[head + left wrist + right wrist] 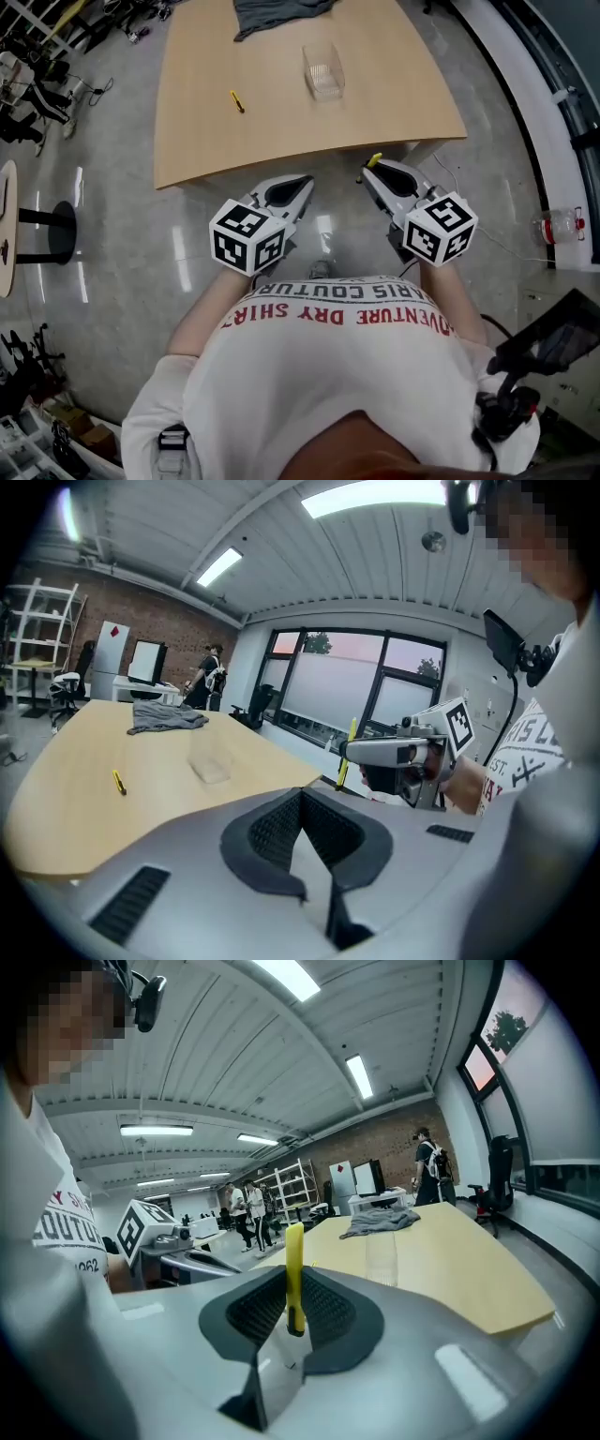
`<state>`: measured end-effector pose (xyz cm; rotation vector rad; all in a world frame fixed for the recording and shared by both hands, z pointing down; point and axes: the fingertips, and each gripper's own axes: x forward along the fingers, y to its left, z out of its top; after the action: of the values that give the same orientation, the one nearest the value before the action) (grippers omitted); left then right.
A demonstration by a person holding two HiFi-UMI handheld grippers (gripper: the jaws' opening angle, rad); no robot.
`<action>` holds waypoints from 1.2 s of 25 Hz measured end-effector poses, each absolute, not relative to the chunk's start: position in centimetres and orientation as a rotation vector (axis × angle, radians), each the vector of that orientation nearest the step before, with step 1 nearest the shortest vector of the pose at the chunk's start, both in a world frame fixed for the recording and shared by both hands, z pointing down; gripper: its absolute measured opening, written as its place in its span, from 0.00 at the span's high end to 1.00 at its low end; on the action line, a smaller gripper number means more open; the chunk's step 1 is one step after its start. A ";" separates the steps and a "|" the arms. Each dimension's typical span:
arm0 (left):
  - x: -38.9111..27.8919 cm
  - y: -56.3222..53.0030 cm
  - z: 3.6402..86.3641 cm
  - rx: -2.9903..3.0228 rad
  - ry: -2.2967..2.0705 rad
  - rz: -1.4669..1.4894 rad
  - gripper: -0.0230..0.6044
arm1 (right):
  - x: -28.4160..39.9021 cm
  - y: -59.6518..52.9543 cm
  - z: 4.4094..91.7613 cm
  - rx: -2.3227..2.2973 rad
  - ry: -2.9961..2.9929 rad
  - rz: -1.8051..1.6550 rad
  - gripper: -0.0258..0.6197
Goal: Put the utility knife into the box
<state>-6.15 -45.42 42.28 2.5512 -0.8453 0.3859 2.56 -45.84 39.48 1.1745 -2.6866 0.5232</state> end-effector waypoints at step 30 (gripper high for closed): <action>-4.2 -67.7 46.3 2.423 -0.879 0.386 0.96 | 3.3 -70.7 44.0 1.067 -2.620 0.546 0.89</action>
<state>-4.17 -67.73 46.30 2.4225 -0.8794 0.3863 3.26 -70.70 43.99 1.0672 -2.6204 0.5461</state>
